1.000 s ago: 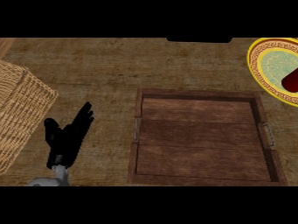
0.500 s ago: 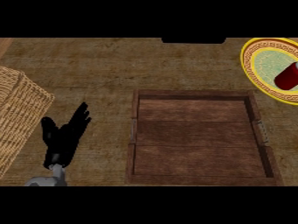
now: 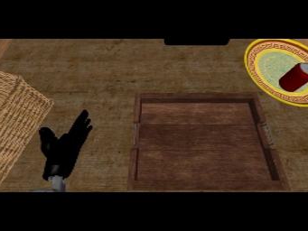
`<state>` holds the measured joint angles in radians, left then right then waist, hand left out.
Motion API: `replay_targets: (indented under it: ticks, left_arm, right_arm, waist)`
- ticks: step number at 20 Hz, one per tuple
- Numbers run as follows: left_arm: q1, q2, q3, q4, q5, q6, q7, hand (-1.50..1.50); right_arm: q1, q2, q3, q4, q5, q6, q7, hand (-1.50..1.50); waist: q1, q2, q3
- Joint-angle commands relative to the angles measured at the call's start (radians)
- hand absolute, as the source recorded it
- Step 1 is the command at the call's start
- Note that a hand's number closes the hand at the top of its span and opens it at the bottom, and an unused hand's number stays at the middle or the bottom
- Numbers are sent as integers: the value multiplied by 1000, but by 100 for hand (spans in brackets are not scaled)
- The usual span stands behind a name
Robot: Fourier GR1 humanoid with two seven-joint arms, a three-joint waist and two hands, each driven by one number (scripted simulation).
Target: Pick the can from the tray and place it in the plate
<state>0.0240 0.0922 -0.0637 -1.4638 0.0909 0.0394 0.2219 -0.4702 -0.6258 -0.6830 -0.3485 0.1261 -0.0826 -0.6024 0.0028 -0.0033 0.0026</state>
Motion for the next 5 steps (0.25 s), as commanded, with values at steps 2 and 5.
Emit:
replay_targets:
  ticks: [2,5]
  left_arm:
    - [53,14,8,-49,5,-18,26,0]
    - [-11,7,34,36,11,-26,10,0]
  right_arm:
    - [130,48,45,-134,-42,14,14,-150]
    - [182,75,82,-248,-57,11,102,-150]
  waist:
    - [-5,1,-3]
    - [-9,1,-3]
